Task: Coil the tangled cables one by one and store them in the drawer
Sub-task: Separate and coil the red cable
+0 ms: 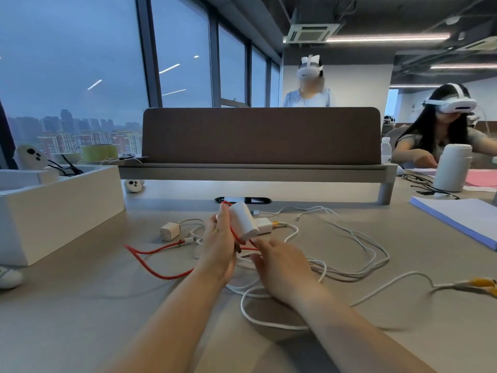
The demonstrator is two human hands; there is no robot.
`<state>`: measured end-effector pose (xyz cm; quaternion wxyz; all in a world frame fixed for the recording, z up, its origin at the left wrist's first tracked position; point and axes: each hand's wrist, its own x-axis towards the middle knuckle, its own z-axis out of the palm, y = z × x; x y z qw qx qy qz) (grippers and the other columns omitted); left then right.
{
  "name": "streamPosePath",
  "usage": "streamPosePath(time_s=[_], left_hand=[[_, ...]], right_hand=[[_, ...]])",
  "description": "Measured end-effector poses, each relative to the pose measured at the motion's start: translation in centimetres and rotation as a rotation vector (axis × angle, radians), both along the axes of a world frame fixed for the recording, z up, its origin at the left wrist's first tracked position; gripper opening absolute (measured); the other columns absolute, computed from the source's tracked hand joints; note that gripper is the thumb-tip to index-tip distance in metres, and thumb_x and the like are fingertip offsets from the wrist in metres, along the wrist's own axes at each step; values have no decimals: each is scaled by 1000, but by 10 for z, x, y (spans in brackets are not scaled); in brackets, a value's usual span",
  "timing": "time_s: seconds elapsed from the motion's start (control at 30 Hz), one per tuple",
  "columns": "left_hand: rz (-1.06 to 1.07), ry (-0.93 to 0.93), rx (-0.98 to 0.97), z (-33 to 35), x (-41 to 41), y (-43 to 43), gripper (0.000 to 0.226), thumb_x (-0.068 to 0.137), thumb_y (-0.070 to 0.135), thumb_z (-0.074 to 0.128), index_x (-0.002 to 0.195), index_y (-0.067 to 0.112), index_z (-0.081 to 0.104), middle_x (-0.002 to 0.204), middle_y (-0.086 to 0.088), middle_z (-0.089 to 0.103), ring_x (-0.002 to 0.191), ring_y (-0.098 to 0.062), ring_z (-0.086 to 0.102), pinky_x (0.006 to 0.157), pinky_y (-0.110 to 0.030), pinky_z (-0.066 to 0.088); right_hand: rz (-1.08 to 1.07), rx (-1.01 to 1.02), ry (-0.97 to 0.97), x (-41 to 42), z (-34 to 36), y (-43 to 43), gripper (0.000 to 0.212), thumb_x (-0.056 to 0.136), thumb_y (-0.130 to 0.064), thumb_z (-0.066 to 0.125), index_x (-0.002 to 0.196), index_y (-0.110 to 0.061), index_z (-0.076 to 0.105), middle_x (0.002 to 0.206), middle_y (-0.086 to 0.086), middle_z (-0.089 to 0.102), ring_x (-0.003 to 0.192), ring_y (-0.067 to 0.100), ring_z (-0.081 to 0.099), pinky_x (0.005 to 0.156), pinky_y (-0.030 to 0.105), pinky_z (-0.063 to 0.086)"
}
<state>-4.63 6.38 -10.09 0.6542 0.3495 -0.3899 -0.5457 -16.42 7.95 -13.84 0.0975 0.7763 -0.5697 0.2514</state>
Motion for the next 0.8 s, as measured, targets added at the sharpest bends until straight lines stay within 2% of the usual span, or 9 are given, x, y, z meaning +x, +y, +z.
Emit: streamPosePath(time_s=[0.13,0.2,0.27,0.33,0.4,0.53,0.67,0.8], left_hand=[[104,-28,-25,-1,2,-2,38,99,44,36,120,12,39,101,-10,51,93,-24,55,89,-47,50],[171,-72,-29,-3,4,-5,42,97,48,37,119,12,39,100,-10,53,92,-23,57,86,-46,53],[232,-120,-37,-4,6,-7,44,96,51,38,115,12,39,96,-8,53,89,-21,58,83,-44,54],[271,-159,-47,-5,5,-6,42,96,50,39,113,11,38,90,-3,49,82,-16,56,75,-37,53],[285,-204,-59,-6,4,-6,42,97,47,38,114,8,38,86,-1,46,76,-11,52,63,-27,48],[175,-246,-23,-9,7,-8,52,96,50,38,121,5,40,86,-4,50,72,-13,51,56,-24,40],[66,-269,-3,-5,5,-7,47,96,43,45,126,9,34,93,-6,51,76,-14,52,57,-23,45],[104,-336,-22,-7,4,-6,40,99,35,43,127,9,31,92,-6,49,73,-13,51,42,-14,43]], right_hand=[[59,-125,46,2,0,0,29,97,-21,43,124,-18,53,111,8,59,102,31,55,73,34,39],[133,-232,89,6,3,4,27,84,-10,61,110,-15,62,94,7,63,84,28,61,57,31,43],[140,-295,104,13,4,7,31,67,-7,77,96,-15,66,77,2,62,63,22,61,43,25,37],[110,-318,170,17,6,10,34,56,-9,84,86,-14,68,69,1,60,47,19,57,36,23,28],[72,-323,216,20,8,13,34,49,-9,85,79,-15,70,63,0,59,38,19,52,32,22,26],[48,-297,236,21,8,17,35,51,-15,84,83,-20,70,62,-3,59,40,17,53,33,22,28],[26,-282,232,18,8,15,34,56,-20,84,86,-22,69,64,-4,61,42,16,55,37,23,22],[29,-261,242,18,11,18,31,54,-16,82,82,-20,69,59,-3,59,39,16,53,34,23,26]])
